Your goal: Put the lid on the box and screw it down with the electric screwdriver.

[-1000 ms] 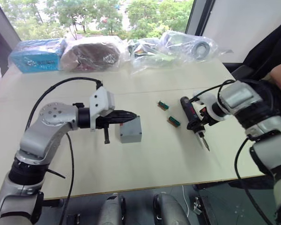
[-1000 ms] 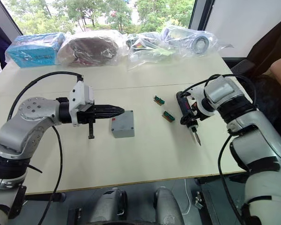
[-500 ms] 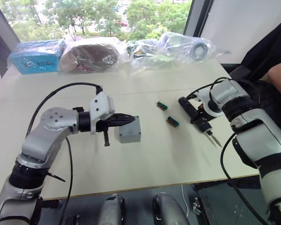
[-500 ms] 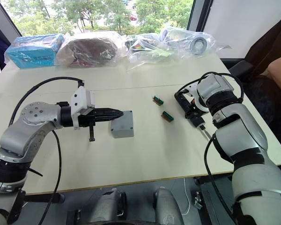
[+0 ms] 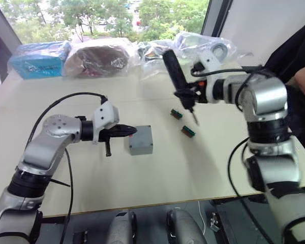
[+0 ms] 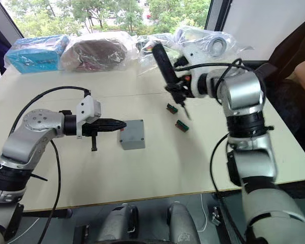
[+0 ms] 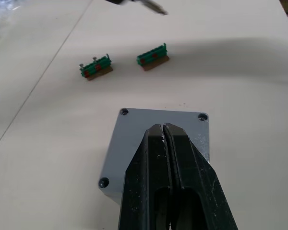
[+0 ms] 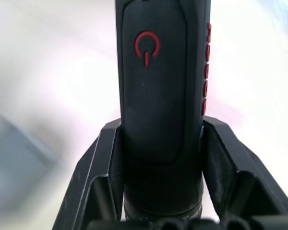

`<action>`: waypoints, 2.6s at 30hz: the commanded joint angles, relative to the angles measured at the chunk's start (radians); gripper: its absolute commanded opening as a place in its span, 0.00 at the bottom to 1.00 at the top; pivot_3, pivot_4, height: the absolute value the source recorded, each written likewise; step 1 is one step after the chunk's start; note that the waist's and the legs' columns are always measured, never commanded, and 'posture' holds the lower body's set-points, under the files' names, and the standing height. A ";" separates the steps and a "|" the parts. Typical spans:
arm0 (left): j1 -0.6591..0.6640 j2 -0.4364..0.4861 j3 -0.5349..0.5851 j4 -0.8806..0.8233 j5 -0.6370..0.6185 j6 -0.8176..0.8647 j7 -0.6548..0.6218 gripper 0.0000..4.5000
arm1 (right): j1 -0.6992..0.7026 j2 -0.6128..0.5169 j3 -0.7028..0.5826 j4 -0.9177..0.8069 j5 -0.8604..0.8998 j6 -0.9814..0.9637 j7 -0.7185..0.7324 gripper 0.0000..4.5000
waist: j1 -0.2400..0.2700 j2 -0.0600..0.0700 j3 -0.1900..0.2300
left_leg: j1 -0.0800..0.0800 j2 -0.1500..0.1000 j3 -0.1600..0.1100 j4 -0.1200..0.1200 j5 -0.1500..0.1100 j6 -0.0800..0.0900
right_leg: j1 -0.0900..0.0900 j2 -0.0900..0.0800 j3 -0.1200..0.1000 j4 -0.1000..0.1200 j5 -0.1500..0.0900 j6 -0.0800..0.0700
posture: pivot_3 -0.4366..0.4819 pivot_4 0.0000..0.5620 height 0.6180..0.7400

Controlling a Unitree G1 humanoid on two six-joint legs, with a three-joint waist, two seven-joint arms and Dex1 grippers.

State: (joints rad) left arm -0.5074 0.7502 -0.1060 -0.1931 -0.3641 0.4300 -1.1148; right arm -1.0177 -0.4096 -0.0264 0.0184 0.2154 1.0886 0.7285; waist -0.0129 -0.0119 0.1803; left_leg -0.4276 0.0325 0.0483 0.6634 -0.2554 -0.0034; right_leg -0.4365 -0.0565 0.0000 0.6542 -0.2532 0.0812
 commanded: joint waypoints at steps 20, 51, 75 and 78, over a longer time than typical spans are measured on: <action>-0.050 -0.107 -0.073 0.204 0.108 -0.043 0.040 0.00 | 0.419 0.334 0.070 -0.278 0.100 -0.707 -0.195 0.38 | -0.001 -0.001 -0.001 | 0.002 -0.001 -0.001 0.002 0.000 0.000 | 0.004 -0.001 -0.001 -0.002 0.001 0.002 | 0.48 0.27 1.00; -0.036 -0.116 -0.072 0.216 0.129 -0.062 0.028 0.00 | 0.456 0.320 0.144 -0.143 0.083 -0.838 -0.183 0.38 | -0.001 -0.002 -0.001 | 0.003 -0.001 -0.001 0.002 0.000 0.000 | 0.006 -0.001 -0.001 -0.002 0.001 0.002 | 0.48 0.27 1.00; -0.016 -0.122 -0.096 0.210 0.157 -0.076 0.026 0.00 | 0.524 0.261 0.200 -0.019 -0.002 -0.713 -0.243 0.38 | 0.000 -0.005 -0.012 | 0.024 0.000 -0.002 -0.001 0.000 0.000 | 0.027 -0.002 -0.002 -0.006 -0.001 -0.002 | 0.48 0.27 1.00; -0.014 -0.122 -0.108 0.217 0.168 -0.085 0.023 0.00 | 0.531 0.259 0.210 -0.027 -0.004 -0.697 -0.251 0.38 | 0.001 -0.005 -0.016 | 0.024 0.000 -0.003 -0.001 0.000 0.000 | 0.027 -0.002 -0.002 -0.006 -0.001 -0.002 | 0.48 0.27 1.00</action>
State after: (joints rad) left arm -0.5283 0.6238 -0.1910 0.0279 -0.2175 0.3549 -1.0833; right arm -0.5414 -0.1281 0.1556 -0.0688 0.2497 0.3036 0.4868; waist -0.0120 -0.0173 0.1638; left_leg -0.4036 0.0325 0.0456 0.6625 -0.2556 -0.0033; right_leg -0.4091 -0.0583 -0.0020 0.6484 -0.2544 0.0794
